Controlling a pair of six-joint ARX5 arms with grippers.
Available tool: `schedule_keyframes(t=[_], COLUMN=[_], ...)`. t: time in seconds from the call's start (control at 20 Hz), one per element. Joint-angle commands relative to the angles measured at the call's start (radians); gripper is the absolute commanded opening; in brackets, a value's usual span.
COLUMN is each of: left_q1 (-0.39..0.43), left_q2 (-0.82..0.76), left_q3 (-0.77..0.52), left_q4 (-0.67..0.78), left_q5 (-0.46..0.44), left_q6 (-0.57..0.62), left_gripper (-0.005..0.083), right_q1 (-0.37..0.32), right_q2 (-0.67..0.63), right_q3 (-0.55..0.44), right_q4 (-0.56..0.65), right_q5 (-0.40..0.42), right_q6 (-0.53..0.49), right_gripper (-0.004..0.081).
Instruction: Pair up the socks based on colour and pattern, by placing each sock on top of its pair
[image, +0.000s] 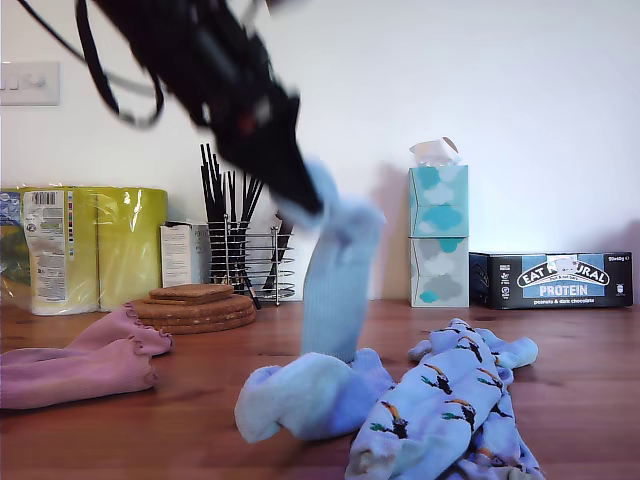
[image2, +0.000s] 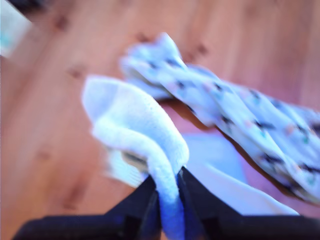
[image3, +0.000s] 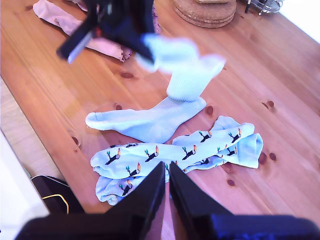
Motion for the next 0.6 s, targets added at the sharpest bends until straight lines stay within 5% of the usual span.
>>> schedule_keyframes(t=[0.0,0.55], left_q1=[-0.005,-0.037], left_q2=[0.071,0.016], left_q3=[-0.019,-0.018], left_q4=[-0.047,-0.396], left_q5=[0.028,0.161], left_q6=[0.019,0.007], left_gripper=[-0.0024,-0.0024], right_q1=[0.002,0.002], right_q2=[-0.001,-0.001], right_q3=[-0.004,-0.004], right_q4=[0.006,0.016], right_q5=[-0.004,-0.004], right_q6=[0.002,-0.008], right_gripper=[-0.0013,-0.0013])
